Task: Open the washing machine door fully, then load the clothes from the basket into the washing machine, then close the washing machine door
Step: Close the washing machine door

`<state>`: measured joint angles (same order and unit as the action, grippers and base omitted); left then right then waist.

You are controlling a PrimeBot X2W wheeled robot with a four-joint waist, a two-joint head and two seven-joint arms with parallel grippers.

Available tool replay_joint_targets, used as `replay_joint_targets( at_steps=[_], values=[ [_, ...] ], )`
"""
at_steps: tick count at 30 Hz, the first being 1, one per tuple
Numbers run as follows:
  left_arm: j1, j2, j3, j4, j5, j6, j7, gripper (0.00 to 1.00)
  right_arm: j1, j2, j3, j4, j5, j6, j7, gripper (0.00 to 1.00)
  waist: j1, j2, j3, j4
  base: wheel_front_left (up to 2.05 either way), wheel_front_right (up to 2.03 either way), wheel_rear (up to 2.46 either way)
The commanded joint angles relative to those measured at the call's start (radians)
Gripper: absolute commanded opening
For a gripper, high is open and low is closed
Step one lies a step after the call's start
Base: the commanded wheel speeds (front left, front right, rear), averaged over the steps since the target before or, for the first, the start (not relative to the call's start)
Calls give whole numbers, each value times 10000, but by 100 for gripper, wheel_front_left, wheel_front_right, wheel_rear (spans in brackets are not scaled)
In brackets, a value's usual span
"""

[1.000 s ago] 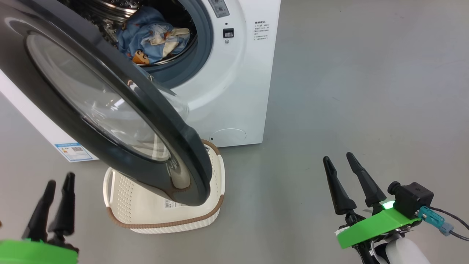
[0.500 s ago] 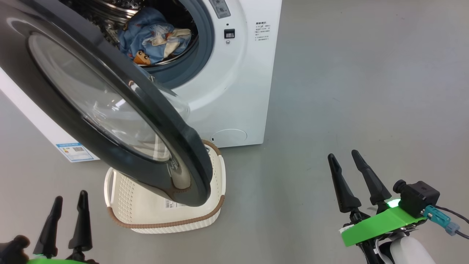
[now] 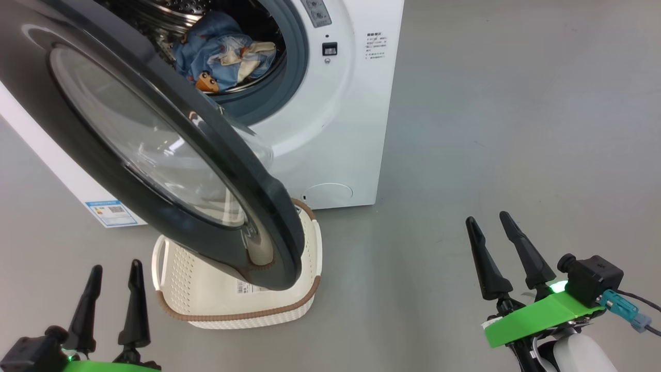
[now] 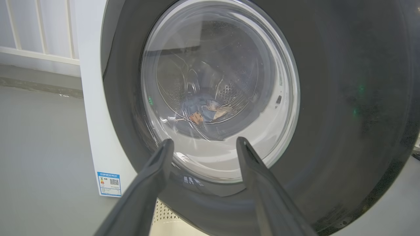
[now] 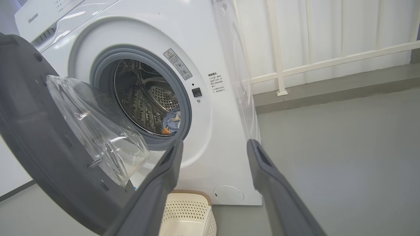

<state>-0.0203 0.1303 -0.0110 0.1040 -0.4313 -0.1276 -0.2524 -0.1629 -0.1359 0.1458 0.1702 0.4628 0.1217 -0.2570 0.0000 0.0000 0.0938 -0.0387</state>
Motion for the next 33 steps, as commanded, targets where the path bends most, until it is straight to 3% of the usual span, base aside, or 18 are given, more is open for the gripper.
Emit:
replay_joint_targets(
  at_steps=[1, 33],
  values=[
    [-47, 142, 354, -291, 98, -30, -92, 100, 13, -72, 186, -224, -110, 90, -48, 100, 0, 0, -10, 0, 0, 0, 0],
    [-33, 40, 296, -418, 464, -31, -93, 100, -26, -79, -170, -103, -317, 90, -48, 100, 0, 0, 10, 67, 0, 0, 0]
  ],
)
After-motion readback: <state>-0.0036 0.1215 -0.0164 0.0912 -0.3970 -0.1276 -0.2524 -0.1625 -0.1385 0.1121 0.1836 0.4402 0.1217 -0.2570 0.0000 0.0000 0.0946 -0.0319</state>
